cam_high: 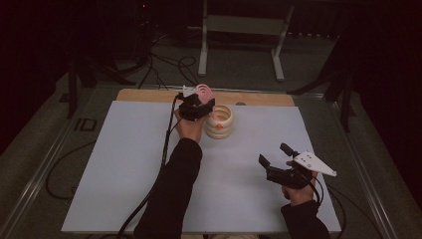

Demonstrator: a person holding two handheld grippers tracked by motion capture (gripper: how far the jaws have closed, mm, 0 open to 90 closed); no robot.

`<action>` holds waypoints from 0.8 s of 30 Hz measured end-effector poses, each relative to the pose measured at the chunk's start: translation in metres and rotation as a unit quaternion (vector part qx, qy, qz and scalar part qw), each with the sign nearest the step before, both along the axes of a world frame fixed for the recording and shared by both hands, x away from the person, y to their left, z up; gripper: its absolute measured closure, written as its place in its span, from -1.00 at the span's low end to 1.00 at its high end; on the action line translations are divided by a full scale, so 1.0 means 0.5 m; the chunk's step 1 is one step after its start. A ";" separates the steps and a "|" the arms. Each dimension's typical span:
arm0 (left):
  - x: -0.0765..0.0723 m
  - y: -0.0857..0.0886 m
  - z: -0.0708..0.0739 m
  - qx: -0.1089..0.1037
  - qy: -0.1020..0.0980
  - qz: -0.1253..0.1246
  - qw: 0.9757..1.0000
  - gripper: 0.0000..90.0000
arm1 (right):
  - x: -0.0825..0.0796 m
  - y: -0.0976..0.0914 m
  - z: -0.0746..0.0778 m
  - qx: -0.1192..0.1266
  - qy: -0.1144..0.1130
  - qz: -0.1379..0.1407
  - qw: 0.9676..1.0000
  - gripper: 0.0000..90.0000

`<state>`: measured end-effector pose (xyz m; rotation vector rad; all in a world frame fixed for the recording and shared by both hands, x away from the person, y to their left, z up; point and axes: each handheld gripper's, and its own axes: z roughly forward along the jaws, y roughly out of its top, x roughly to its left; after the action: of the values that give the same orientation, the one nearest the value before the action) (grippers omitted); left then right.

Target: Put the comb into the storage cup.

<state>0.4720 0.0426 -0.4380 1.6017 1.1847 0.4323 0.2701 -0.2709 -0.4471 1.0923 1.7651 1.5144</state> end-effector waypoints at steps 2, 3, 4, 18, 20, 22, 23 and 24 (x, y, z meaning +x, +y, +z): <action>0.000 0.001 0.001 0.004 -0.001 0.001 1.000 0.03 | 0.000 0.000 0.000 0.000 0.000 -0.001 1.000 -0.81; 0.000 0.001 0.001 0.005 -0.001 0.001 1.000 0.02 | 0.000 0.000 0.000 0.000 0.000 0.000 1.000 -0.81; 0.000 0.000 0.001 0.005 -0.001 0.001 1.000 0.02 | 0.000 0.000 0.000 0.000 0.000 -0.001 1.000 -0.81; -0.002 -0.001 0.003 0.012 -0.004 0.007 1.000 -0.22 | 0.002 0.001 -0.001 0.000 0.001 0.001 1.000 -0.81; -0.003 -0.001 0.002 0.013 -0.004 0.009 1.000 -0.26 | 0.002 0.001 -0.001 0.000 0.001 0.001 1.000 -0.81; -0.003 0.000 0.001 0.015 -0.003 0.008 1.000 -0.31 | 0.002 0.001 -0.001 0.000 0.001 0.001 1.000 -0.81; -0.003 0.000 0.001 0.015 -0.003 0.008 1.000 -0.32 | 0.002 0.001 -0.001 0.000 0.001 0.001 1.000 -0.81; -0.003 0.000 0.002 0.018 -0.003 0.010 1.000 -0.36 | 0.002 0.001 -0.001 -0.001 0.000 0.001 1.000 -0.81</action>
<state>0.4705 0.0425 -0.4372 1.6191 1.1944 0.4730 0.2709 -0.2702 -0.4473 1.0904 1.7677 1.5145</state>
